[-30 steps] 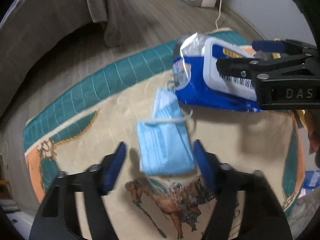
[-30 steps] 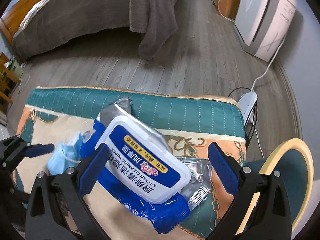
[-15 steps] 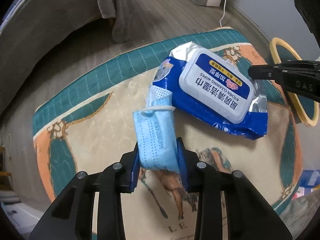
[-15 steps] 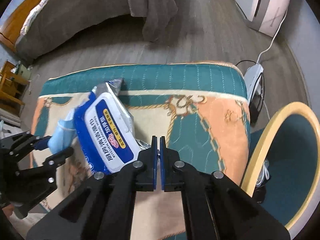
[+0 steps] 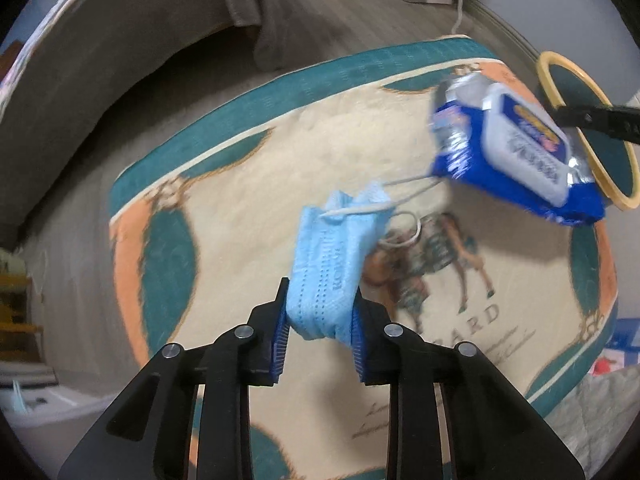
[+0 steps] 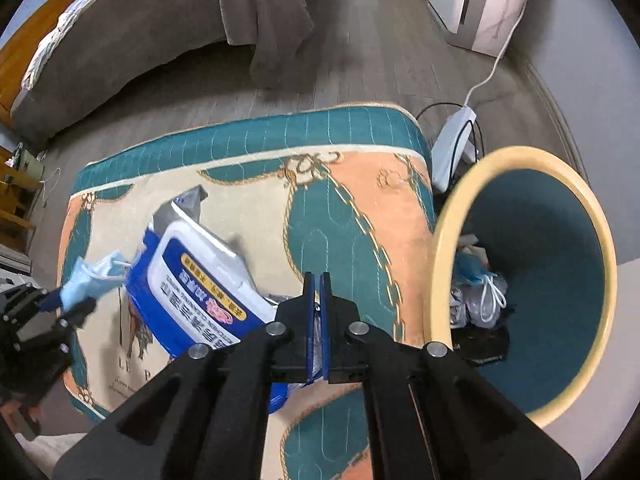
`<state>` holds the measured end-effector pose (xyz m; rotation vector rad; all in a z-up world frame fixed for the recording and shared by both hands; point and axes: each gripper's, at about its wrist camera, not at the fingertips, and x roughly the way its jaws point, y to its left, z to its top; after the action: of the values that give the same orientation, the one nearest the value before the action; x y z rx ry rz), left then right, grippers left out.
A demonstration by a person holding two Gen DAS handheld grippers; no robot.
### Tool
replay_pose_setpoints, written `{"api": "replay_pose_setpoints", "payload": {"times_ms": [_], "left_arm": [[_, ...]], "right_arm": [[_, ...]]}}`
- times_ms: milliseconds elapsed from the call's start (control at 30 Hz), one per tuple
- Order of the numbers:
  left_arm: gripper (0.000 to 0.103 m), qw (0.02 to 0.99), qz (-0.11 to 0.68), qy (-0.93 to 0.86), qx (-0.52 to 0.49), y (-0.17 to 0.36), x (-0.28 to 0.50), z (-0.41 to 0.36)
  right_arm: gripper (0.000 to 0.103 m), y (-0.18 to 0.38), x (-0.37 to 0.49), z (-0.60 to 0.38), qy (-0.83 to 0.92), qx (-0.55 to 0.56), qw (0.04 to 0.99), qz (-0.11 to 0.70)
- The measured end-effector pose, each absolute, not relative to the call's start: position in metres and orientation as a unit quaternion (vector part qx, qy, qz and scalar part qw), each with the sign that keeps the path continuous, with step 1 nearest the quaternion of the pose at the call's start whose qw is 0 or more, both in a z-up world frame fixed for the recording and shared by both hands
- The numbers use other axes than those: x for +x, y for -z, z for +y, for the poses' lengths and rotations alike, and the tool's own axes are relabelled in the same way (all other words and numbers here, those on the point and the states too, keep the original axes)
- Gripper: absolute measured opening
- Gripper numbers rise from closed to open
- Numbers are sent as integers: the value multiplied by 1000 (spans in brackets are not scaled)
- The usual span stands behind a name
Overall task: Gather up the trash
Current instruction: 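Carry the wet-wipes packet over the bin with the right tool while the left tool carries the mask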
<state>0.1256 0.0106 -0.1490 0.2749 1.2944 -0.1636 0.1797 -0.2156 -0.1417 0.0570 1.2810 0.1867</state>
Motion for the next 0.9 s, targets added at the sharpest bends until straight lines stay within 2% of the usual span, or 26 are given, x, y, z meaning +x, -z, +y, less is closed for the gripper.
{"api": "replay_pose_setpoints", "payload": {"times_ms": [267, 900], "left_arm": [[27, 803, 587, 53, 89, 129, 113, 41], [27, 837, 527, 120, 86, 85, 107, -13]], "right_arm": [[2, 128, 166, -215, -85, 22, 802, 590], [2, 40, 138, -228, -110, 27, 852, 511]]}}
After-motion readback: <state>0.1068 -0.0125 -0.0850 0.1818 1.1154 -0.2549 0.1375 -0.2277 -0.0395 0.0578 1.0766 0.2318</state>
